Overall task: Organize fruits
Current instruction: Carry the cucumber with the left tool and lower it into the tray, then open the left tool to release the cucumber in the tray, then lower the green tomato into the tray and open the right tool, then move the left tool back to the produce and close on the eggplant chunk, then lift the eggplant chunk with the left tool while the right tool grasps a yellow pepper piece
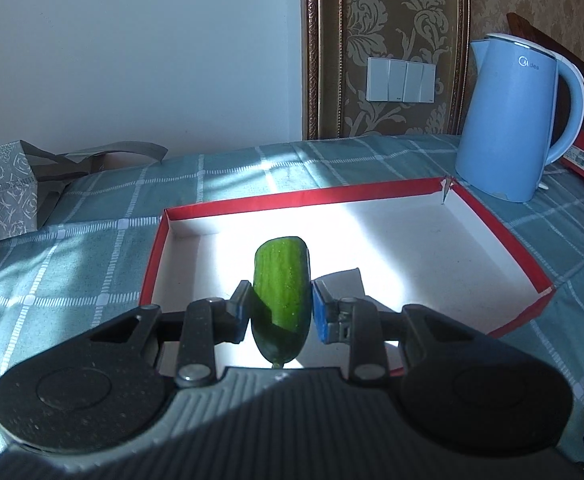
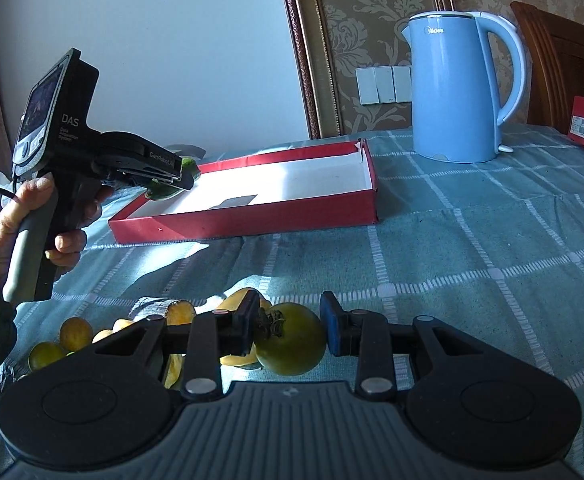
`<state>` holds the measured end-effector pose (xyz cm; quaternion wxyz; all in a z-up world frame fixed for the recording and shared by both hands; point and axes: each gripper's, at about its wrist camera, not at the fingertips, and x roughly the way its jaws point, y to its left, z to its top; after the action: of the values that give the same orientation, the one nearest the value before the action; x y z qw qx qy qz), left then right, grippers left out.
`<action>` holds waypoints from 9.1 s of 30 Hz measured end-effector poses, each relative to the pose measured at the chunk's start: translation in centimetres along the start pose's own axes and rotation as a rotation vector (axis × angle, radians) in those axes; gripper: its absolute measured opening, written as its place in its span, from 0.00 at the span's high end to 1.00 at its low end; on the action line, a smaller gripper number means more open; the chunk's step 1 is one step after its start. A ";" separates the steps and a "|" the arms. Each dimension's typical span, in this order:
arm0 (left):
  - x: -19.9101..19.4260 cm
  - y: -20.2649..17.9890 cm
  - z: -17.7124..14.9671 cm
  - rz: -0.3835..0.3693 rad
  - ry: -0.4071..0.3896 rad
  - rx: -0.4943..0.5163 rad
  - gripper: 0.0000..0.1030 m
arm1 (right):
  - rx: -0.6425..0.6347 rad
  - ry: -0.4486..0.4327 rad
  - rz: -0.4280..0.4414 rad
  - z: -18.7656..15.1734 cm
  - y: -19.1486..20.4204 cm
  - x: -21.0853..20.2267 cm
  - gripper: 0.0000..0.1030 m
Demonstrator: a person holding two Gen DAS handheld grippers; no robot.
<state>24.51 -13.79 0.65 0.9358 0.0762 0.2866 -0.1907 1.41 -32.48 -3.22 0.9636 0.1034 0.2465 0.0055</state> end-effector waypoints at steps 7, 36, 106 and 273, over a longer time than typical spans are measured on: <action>2.4 0.0 0.2 0.001 0.053 -0.020 0.72 | 0.001 0.000 0.010 0.0 0.1 -0.1 0.68; -14.9 4.7 -9.5 0.168 -0.137 -0.080 0.59 | -0.013 -0.033 -0.001 0.0 0.6 -0.8 0.68; -14.6 4.9 -13.5 0.102 -0.065 -0.036 0.52 | -0.515 0.330 0.135 10.8 6.5 18.9 0.68; -21.2 -0.1 -18.2 0.068 -0.101 -0.161 0.64 | -0.183 0.127 0.055 0.0 2.9 3.2 0.48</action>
<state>-0.93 -2.64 -2.41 0.9580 0.0005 0.2510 -0.1388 4.39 -29.40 -4.13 0.9509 0.0214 0.3027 0.0609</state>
